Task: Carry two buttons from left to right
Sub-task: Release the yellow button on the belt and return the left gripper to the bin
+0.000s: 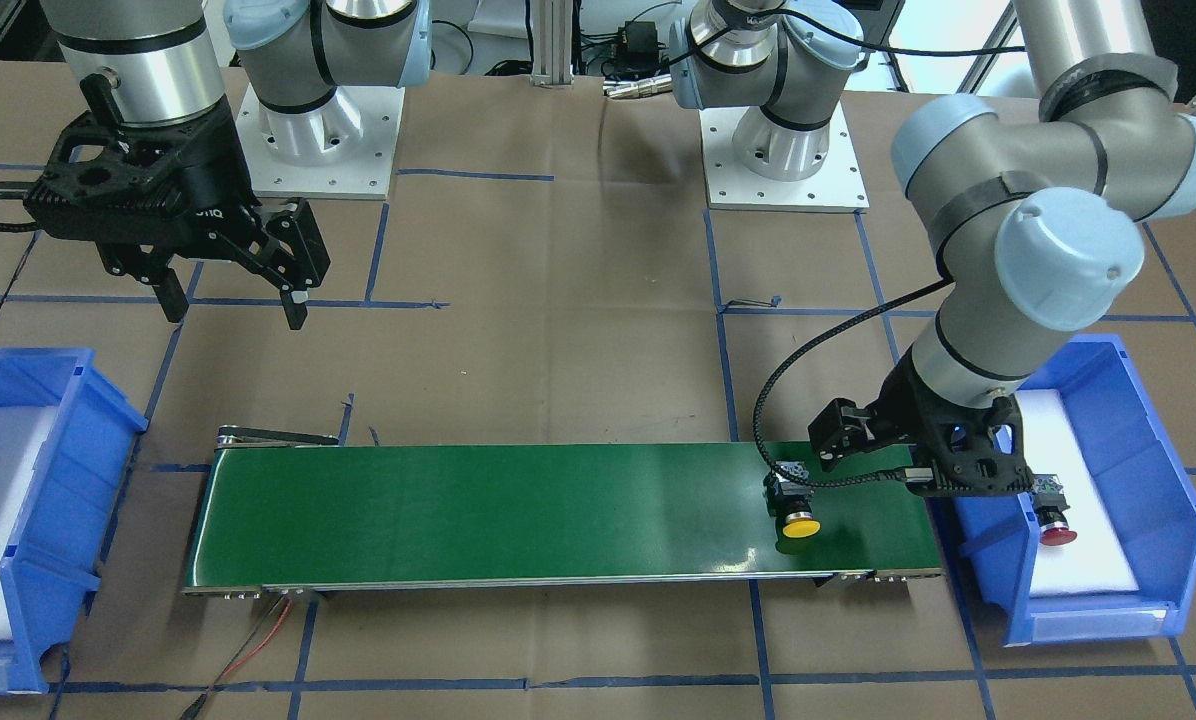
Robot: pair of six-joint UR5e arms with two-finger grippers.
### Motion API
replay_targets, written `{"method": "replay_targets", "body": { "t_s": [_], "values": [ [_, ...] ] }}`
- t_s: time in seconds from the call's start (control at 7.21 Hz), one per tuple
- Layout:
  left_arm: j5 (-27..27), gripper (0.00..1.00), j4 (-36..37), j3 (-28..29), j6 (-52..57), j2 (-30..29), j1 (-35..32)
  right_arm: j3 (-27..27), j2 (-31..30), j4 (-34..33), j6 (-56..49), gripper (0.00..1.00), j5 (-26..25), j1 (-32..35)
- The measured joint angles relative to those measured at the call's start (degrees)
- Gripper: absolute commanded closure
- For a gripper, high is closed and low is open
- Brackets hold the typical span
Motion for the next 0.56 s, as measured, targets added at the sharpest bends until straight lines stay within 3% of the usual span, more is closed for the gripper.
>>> {"method": "replay_targets", "body": {
  "t_s": [0.28, 0.56],
  "values": [
    [0.02, 0.0, -7.8, 5.19, 0.42, 1.3, 0.23, 0.18, 0.0, 0.14, 0.0, 0.0, 0.0, 0.0],
    [0.08, 0.0, -9.24, 6.49, 2.89, 0.93, 3.05, 0.51, 0.05, 0.23, 0.0, 0.0, -0.06, 0.05]
  ]
}}
